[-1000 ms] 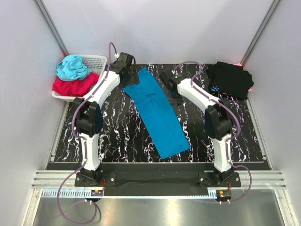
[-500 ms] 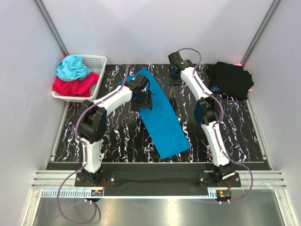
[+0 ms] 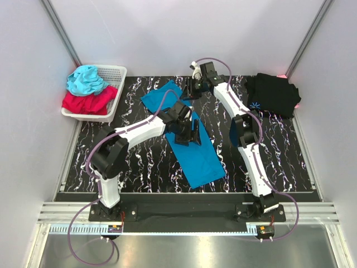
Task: Fold and stack the t-shirts
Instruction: Fold the tshirt
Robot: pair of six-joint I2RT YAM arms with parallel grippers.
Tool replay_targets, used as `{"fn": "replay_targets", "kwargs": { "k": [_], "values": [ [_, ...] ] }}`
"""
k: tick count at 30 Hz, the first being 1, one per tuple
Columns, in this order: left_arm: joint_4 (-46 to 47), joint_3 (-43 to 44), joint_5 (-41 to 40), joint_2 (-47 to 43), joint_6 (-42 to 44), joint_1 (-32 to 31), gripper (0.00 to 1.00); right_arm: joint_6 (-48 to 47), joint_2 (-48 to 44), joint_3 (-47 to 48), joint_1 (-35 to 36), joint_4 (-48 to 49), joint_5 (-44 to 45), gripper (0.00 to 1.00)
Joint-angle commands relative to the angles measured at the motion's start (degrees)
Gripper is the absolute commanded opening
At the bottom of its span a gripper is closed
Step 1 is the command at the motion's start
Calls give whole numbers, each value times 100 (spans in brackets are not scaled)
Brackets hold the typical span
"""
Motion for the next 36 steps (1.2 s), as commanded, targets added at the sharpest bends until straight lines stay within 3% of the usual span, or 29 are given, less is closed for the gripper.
{"fn": "replay_targets", "kwargs": {
  "k": [1, 6, 10, 14, 19, 26, 36],
  "values": [
    [458, -314, 382, 58, -187, -35, 70, -104, 327, 399, -14, 619, -1309, 37],
    [563, -552, 347, 40, -266, -167, 70, 159, 784, 321, -67, 707, -2433, 42],
    [563, -631, 277, 172, -337, -246, 69, 335, 785, -38, -58, 680, -2585, 45],
    [546, -658, 145, 225, -398, -299, 69, 309, 565, -487, -58, 567, -2068, 47],
    [247, -649, -232, 330, -512, -369, 69, 133, 653, -392, -58, 58, -1426, 48],
    [-561, -570, -1111, 497, -548, -413, 70, -279, 565, -286, -67, -645, 242, 47],
    [-1317, -411, -2061, 823, -425, -431, 72, -333, 618, -189, -295, -1174, 1106, 47]
  ]
}}
